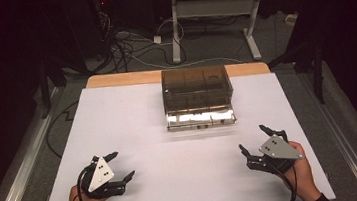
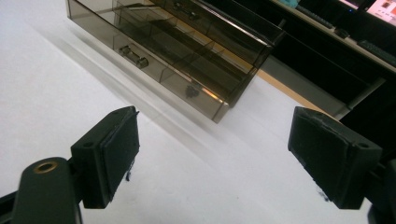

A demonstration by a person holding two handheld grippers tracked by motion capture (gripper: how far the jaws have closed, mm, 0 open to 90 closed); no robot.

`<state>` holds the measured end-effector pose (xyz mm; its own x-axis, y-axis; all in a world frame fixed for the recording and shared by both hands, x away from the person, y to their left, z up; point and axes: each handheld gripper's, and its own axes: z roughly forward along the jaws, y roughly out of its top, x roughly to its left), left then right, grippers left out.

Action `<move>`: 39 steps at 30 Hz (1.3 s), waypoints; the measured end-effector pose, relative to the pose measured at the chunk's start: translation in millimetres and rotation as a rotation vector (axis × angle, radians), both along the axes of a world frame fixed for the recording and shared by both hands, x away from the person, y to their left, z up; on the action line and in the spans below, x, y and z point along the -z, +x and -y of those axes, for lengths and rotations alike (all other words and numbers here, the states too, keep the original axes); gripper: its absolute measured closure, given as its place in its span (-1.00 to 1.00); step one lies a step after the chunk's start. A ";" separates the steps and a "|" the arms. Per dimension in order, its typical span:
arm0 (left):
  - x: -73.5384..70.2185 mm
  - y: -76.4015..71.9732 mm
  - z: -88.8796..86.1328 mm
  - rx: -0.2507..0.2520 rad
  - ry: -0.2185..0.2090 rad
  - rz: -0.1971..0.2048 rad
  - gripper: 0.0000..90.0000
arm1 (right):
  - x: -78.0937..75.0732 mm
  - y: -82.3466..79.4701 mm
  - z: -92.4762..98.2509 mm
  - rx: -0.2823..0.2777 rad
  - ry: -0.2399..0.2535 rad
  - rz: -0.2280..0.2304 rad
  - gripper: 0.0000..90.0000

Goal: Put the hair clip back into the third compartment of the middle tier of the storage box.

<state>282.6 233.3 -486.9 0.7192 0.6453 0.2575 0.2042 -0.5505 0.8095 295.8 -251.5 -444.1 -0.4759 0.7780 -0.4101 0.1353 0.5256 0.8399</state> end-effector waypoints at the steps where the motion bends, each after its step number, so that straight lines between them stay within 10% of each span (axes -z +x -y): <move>1: 0.1 0.0 0.2 0.000 0.001 -0.001 -0.58 | 1.1 -0.4 0.6 0.003 0.002 -0.001 -0.63; 39: -2.8 -1.1 4.8 0.021 0.002 0.014 -0.59 | 37.3 -20.9 46.4 0.075 0.031 -0.067 -0.62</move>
<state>281.6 228.5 -484.1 0.7293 0.6295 0.2683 0.1814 -0.5559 0.8112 274.8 -297.9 -481.4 -0.4418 0.8241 -0.3545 0.2301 0.4860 0.8431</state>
